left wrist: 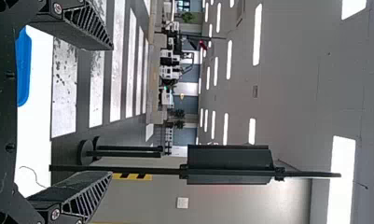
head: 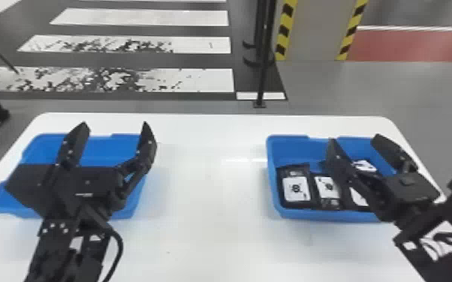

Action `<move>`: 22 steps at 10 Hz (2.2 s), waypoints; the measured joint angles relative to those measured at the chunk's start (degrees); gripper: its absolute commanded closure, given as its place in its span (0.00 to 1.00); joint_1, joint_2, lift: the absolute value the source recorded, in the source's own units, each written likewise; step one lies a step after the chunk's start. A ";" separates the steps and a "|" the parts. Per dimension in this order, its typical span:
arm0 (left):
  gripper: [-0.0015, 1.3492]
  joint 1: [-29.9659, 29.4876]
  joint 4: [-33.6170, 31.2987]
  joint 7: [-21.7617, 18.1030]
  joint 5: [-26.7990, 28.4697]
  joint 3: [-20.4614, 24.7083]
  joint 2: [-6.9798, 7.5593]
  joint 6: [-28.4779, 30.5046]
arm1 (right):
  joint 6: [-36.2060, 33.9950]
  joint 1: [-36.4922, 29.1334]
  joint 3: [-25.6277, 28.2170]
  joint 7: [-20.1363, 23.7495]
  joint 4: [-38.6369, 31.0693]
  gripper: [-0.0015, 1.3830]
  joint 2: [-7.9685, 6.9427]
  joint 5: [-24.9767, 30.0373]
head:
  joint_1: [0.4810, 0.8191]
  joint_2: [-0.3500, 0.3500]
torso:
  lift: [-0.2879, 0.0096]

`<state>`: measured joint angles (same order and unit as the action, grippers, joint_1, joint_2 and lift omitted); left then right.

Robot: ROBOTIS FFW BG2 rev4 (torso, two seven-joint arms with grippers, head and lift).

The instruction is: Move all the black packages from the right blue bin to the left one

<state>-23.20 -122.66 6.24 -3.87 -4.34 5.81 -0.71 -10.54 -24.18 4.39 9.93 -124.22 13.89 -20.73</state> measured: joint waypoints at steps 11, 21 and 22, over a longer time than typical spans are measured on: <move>0.08 -0.14 -0.01 0.00 0.08 -0.23 0.27 0.50 | -7.00 3.29 -0.52 -0.55 0.59 0.13 0.27 1.48 | 0.63 0.48 | 0.39; 0.08 0.00 -0.01 0.00 0.09 -0.18 0.35 -0.15 | -29.33 16.16 -7.77 1.56 10.46 0.15 2.28 1.62 | 0.63 0.56 | 0.39; 0.08 0.00 0.00 0.00 0.05 -0.13 0.35 -0.23 | -30.36 16.28 -7.83 1.52 10.60 0.15 2.29 1.81 | 0.63 0.56 | 0.39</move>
<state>-23.20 -122.66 6.24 -3.82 -4.47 6.15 -0.94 -40.90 -7.90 -3.44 11.45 -113.62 16.17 -18.91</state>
